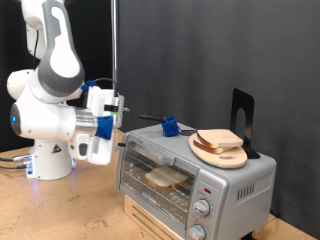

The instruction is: Make a piece of toast with the oven

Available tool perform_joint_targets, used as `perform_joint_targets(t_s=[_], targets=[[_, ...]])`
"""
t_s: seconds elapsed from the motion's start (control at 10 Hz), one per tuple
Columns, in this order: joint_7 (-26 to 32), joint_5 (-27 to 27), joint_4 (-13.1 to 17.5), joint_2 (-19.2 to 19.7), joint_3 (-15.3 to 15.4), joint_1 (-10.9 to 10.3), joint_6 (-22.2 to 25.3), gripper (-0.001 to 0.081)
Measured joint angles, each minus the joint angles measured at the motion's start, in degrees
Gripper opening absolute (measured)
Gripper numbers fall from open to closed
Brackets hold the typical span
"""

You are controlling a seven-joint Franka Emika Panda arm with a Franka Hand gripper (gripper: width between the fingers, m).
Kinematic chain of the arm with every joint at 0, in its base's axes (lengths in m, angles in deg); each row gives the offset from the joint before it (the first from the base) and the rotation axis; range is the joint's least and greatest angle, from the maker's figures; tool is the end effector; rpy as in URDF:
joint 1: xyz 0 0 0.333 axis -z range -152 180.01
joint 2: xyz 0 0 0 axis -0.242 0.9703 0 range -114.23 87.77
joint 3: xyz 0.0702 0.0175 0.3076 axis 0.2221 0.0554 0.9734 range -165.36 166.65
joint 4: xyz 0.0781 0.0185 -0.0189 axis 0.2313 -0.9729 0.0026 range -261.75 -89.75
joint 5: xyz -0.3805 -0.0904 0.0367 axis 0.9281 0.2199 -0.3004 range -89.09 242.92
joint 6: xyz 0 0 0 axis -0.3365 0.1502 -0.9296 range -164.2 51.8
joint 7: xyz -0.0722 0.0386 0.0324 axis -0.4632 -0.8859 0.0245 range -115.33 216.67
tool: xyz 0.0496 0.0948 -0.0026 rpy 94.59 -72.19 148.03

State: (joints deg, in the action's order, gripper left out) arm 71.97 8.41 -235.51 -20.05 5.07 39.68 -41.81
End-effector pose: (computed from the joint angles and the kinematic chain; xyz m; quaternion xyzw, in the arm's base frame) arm 0.3770 -0.0446 0.3019 -0.7503 0.2639 0.1469 0.5880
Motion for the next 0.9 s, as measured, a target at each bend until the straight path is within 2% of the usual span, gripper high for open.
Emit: perform_joint_targets(t_s=[0.3, 0.6, 0.9], targets=[[0.48, 2.16, 0.02, -0.01, -2.24, 2.86, -0.66, 0.0808], [-0.93, 1.10, 0.85, 1.03, -2.14, 2.87, -1.33, 0.0808], [-3.01, -3.26, 6.52, 6.13, -1.71, 2.77, -3.72, 0.0808]])
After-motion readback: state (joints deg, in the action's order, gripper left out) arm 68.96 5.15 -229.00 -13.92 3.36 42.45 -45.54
